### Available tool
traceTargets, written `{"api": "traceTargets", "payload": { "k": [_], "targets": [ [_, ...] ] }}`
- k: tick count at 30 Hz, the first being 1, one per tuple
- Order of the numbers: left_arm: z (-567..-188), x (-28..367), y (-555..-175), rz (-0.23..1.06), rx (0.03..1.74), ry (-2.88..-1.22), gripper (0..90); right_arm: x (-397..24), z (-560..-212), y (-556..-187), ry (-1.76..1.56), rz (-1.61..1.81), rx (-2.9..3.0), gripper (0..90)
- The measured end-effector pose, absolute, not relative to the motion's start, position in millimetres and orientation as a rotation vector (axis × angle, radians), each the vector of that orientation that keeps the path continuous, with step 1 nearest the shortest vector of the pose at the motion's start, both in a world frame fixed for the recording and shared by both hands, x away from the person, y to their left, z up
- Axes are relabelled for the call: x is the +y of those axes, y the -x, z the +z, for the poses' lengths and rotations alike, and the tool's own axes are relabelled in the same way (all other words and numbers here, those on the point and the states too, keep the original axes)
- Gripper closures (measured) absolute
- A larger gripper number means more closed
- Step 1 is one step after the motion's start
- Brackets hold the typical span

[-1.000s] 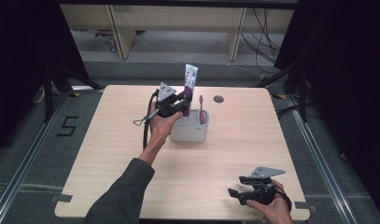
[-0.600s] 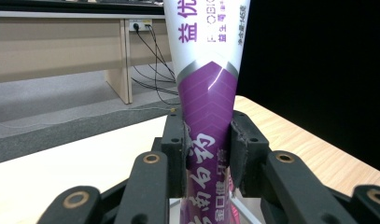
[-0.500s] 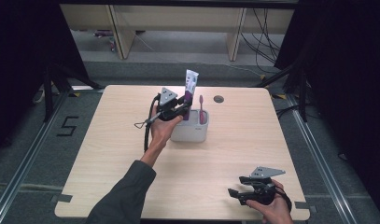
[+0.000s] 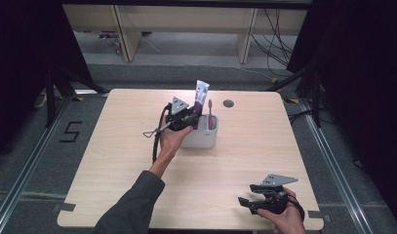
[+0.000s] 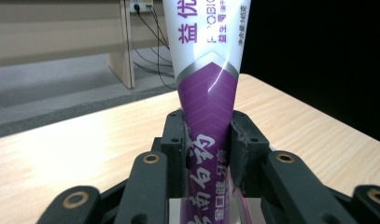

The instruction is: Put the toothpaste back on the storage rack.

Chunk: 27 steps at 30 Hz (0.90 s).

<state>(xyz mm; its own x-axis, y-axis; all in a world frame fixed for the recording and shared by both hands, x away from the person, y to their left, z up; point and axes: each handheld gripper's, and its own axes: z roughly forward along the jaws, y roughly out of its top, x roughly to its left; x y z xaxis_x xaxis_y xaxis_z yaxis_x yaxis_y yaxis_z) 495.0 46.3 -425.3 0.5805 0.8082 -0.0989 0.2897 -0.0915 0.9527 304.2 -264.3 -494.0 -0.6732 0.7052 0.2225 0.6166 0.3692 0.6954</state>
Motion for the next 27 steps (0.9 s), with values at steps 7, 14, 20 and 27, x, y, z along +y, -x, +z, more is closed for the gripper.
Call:
{"api": "traceTargets", "payload": {
  "k": [7, 14, 20, 27],
  "targets": [
    [-428.3, 41.1, -494.3, 0.568, 0.931, -1.698, 69.7, -264.2, -494.8, -304.6, -1.208, 1.206, 2.501, 29.5],
    [-432.6, 39.3, -494.1, 0.561, 0.948, -1.722, 69.4, -264.1, -494.8, -304.4, -1.202, 1.190, 2.504, 29.4],
    [-440.7, 41.0, -493.4, 0.566, 0.956, -1.730, 69.4, -264.1, -495.1, -304.4, -1.210, 1.192, 2.507, 29.4],
    [-441.6, 44.8, -491.9, 0.583, 0.977, -1.726, 68.9, -264.2, -495.6, -304.8, -1.212, 1.185, 2.508, 29.4]
  ]
}}
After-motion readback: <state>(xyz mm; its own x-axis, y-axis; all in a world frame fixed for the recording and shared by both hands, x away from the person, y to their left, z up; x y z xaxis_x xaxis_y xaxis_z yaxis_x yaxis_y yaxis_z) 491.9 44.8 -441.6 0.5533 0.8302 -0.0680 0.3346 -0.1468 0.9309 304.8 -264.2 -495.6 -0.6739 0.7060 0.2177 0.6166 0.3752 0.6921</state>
